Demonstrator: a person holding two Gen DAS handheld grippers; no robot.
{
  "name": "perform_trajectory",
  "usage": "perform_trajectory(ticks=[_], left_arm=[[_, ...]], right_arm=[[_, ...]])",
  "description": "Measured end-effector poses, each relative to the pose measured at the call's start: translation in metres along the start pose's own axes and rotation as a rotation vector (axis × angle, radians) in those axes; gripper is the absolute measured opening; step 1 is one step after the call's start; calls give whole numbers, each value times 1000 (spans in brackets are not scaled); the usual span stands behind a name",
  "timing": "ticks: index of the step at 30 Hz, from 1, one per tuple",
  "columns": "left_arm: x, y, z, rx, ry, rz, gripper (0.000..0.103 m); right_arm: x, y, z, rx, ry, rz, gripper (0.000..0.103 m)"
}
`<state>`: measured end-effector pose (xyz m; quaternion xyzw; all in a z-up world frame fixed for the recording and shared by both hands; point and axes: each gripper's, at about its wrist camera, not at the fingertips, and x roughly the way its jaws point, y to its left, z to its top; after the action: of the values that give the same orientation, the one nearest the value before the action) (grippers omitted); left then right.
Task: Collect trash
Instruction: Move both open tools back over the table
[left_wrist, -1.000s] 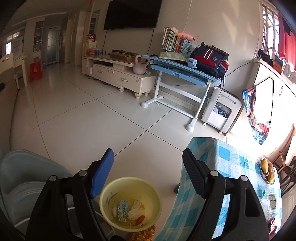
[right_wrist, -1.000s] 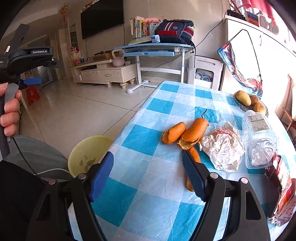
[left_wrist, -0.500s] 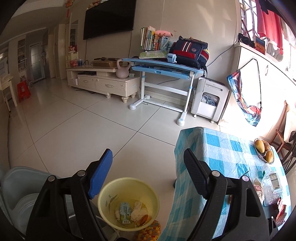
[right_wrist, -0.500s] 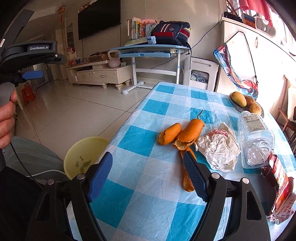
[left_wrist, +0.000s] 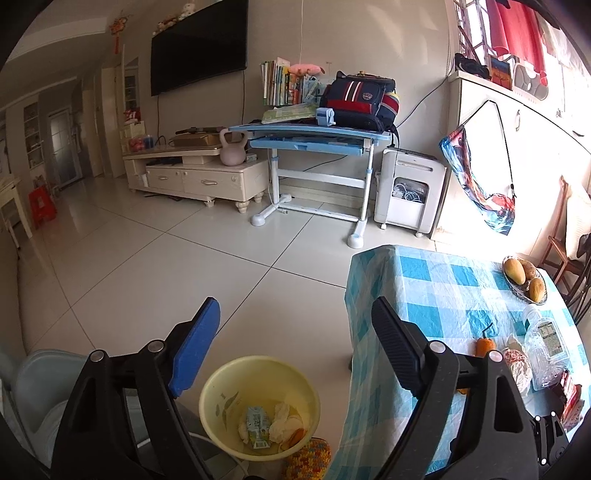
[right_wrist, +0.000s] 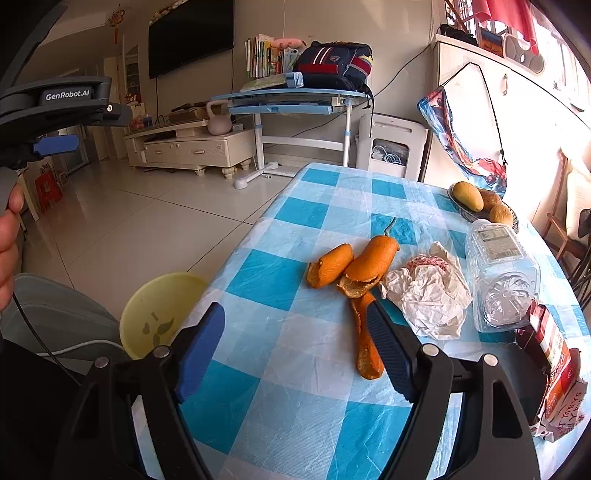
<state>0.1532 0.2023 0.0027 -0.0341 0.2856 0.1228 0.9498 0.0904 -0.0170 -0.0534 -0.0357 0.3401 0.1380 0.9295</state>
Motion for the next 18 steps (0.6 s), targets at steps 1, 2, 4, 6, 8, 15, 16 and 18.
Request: perform_trajectory(ticks=[1,2,4,6,8,15,16,18], left_arm=[[0,0,0,3,2,-1,82],[0,-1,0,3,5,-4,82],[1,-1,0,2,12,-14,83],[1,-2,-1,10,16,-18,83],[2,-4,-1,22,18,-23,83],[3,-15,-3,71,23,-31,84],[3,-16,-3,77,24,-33,85],[3,-19,-3,90,28,-35,85]], right_arm=[[0,0,0,-1,1,0,76],[1,0,0,-2,2,1,76],[1,0,0,-2,3,3,76],[0,0,0,-2,3,6,77],[0,0,0,-6,5,13,78],[-8,-2,-11,-32,30,39,79],[-10,-3,-14,-37,34,37,79],[-14,-8,-17,-40,40,31,79]])
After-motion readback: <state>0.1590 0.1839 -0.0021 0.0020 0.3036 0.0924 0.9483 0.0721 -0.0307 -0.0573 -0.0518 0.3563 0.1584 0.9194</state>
